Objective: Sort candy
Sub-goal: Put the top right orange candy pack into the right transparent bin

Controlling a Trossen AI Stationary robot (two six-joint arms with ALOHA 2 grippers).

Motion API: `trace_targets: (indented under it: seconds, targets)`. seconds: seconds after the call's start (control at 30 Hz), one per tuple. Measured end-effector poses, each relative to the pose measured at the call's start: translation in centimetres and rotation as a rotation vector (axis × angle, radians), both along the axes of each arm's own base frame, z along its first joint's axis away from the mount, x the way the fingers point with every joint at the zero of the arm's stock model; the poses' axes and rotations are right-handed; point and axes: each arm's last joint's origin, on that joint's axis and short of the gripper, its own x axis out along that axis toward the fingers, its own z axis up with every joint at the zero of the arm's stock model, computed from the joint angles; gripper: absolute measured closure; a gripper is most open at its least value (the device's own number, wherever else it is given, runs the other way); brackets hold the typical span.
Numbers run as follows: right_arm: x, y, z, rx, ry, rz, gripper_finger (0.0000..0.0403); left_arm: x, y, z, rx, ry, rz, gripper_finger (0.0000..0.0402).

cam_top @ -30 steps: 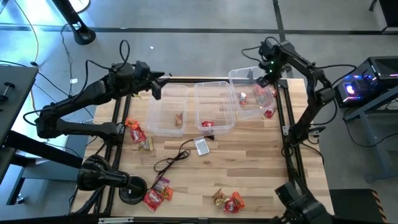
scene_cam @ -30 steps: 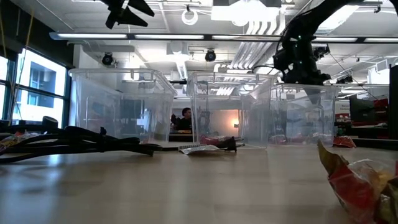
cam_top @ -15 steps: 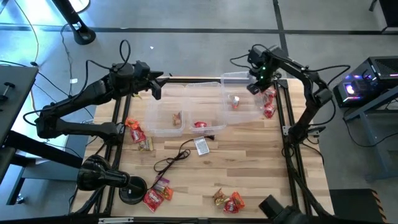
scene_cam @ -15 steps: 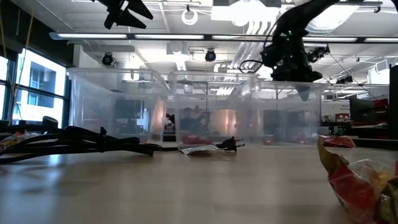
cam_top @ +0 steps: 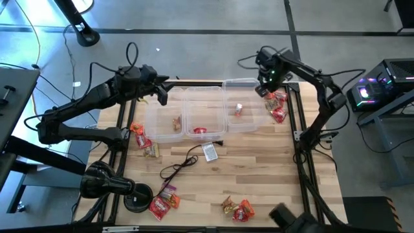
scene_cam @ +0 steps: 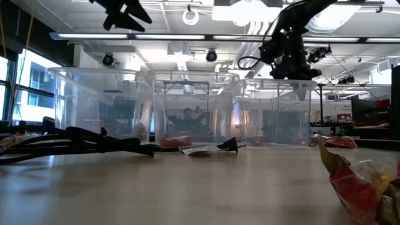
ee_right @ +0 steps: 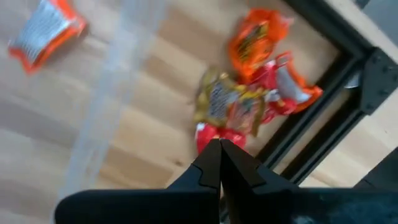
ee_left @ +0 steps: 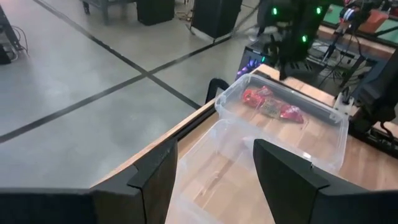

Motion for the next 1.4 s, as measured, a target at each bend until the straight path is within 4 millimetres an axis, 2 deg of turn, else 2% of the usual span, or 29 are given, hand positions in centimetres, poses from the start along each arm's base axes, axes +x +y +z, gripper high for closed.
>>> trace_targets:
  seconds: [0.2,0.3,0.43,0.67,0.8,0.97,1.2,1.3,1.4]
  targets:
    - [-2.8,-3.6,-0.3,-0.074,-0.148,-0.105,0.0399,-0.1,0.0,-0.2,-0.039,-0.006,0.014,0.0197]
    - [-4.0,-5.2,-0.7,-0.148,-0.189,-0.135,0.038,-0.1,0.0,-0.2,-0.053,-0.017,0.02,0.0197]
    - [-5.4,-6.4,-2.5,-0.204,-0.239,-0.209,0.0324,-0.1,0.0,-0.2,-0.088,-0.044,0.037,0.0197]
    - [-6.8,-6.2,-8.6,-0.197,-0.298,-0.396,0.0198,0.0,0.0,-0.1,-0.144,-0.091,0.066,0.0197]
    - [-6.8,-6.8,-9.7,-0.264,-0.342,-0.419,0.0165,0.0,0.0,0.0,-0.15,-0.116,0.078,0.0197]
    - [-6.3,-6.6,-11.4,-0.207,-0.272,-0.411,0.0171,0.0,0.0,0.1,-0.167,-0.145,0.087,0.0197]
    - [-5.5,-6.9,-13.7,-0.167,-0.214,-0.382,0.0204,0.0,0.0,0.1,-0.17,-0.146,0.087,0.0197]
    - [-5.2,-6.5,-14.0,-0.149,-0.17,-0.337,0.0253,0.0,0.0,0.1,-0.169,-0.146,0.087,0.0197]
    - [-5.0,-6.0,-13.2,-0.153,-0.172,-0.298,0.0338,0.0,0.0,0.1,-0.16,-0.139,0.083,0.0197]
